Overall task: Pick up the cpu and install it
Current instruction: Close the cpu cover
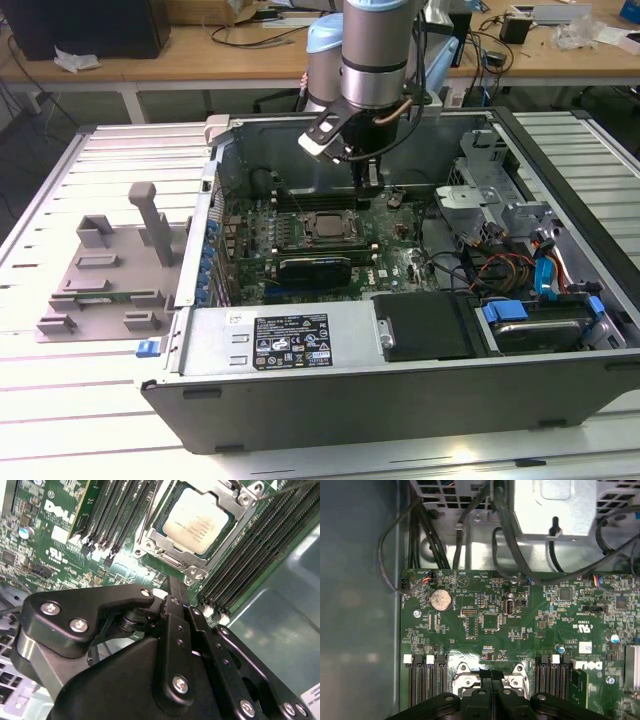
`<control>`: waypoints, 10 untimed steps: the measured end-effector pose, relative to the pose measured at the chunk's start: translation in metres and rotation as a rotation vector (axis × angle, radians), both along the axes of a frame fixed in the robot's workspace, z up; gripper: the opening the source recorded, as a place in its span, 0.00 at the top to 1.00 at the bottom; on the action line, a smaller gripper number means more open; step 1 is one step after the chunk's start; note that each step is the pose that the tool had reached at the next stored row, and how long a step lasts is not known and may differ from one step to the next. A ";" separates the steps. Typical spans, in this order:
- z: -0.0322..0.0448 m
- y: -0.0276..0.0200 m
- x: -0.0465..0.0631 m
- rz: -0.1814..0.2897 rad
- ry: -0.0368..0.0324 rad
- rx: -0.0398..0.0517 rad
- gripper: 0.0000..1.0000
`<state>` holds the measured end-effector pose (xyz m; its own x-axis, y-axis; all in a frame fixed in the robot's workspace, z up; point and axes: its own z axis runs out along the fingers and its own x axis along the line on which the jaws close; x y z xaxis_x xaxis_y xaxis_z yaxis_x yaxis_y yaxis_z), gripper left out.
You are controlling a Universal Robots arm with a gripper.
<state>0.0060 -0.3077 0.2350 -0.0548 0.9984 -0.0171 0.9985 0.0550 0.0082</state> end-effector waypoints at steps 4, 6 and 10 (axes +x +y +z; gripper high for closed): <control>-0.0018 0.0000 0.000 0.117 0.0000 -0.0004 0.89; -0.0024 0.0000 0.000 0.157 0.0000 -0.0007 0.89; -0.0040 0.0000 0.000 0.266 0.0001 -0.0013 0.89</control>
